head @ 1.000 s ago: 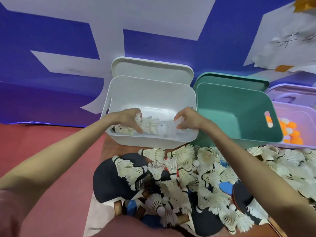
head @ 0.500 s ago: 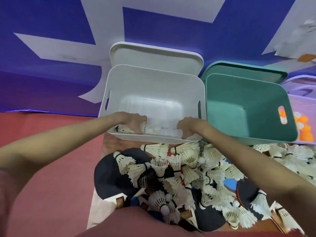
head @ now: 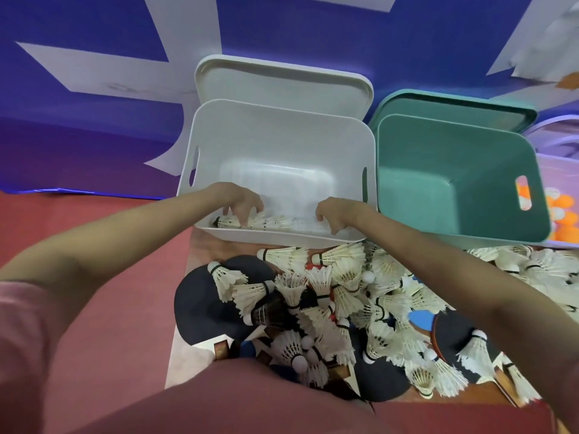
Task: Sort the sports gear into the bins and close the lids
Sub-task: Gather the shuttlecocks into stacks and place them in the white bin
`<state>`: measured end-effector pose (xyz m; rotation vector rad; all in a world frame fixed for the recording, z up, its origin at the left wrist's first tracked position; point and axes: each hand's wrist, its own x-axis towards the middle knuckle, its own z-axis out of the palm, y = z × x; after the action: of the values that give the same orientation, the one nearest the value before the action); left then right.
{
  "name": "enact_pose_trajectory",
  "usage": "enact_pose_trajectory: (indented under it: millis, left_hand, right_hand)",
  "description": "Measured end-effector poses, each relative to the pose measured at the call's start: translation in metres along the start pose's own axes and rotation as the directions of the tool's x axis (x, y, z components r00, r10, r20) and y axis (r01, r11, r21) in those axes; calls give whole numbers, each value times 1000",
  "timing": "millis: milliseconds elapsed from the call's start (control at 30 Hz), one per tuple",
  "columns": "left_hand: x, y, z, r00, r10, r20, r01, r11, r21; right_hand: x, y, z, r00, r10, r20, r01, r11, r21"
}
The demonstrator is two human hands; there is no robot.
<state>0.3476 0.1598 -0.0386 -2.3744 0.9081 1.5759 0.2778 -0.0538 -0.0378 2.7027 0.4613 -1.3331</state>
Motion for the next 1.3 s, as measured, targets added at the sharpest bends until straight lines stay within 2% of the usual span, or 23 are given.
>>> enact_pose_trajectory:
  millis: [133,233,300,367,400,467,533,567,633,700,733,800,867,933,1000,1067,1133,1300]
  left_hand:
    - [-4,7,-1,999,-30,-41,31,999,34]
    - [-19,11,-5,993,-42,-114,48,997,53]
    - [-38,14,-4,977,-48,-206,55,998,30]
    - [-60,19,4,928,-36,-372,38,999,-1]
    - [-72,22,11,869,-14,-494,-5,999,-37]
    - [-97,31,36,664,18,-748,-196,969,-151]
    - [-121,41,68,465,-2,-885,-414,884,-220]
    - [-131,46,84,410,-17,-912,-474,850,-229]
    - [-142,51,116,367,-47,-929,-521,817,-247]
    - [-139,48,144,390,-59,-919,-515,813,-271]
    - [-134,45,156,409,-51,-911,-493,828,-267]
    - [-122,38,175,446,-11,-895,-430,874,-225]
    - [-104,22,187,519,28,-855,-361,913,-189]
    - [-84,1,194,644,46,-764,-261,951,-164]
    - [-67,-11,194,742,57,-667,-155,984,-89]
    - [-57,-12,191,796,62,-602,-110,993,-42]
    - [-53,-8,187,813,70,-578,-110,993,-35]
    - [-50,-7,190,763,77,-642,-114,993,-17]
  right_hand:
    - [-2,3,-10,1000,15,1,-15,1000,-14]
    - [-12,3,-20,997,45,-57,-45,999,-2]
    - [-30,0,-27,987,61,-147,-56,998,37]
    - [-55,-8,-28,945,54,-322,1,986,168]
    - [-69,-15,-25,897,55,-438,69,962,262]
    - [-95,-31,-12,741,89,-665,256,879,403]
    - [-119,-47,7,578,151,-802,399,804,440]
    - [-131,-55,17,515,190,-836,448,772,451]
    - [-149,-67,40,435,277,-857,524,696,491]
    - [-155,-80,65,429,348,-834,559,623,547]
    - [-155,-87,75,457,367,-810,548,601,581]
    - [-149,-101,91,565,329,-756,491,603,629]
    - [-142,-116,100,681,157,-715,455,675,581]
    - [-130,-131,103,759,-51,-650,434,783,445]
    - [-113,-144,100,802,-190,-567,406,870,282]
    - [-99,-156,94,827,-256,-500,364,922,130]
    - [-91,-164,88,842,-286,-457,329,944,16]
    - [-86,-174,80,811,-304,-500,309,948,-77]
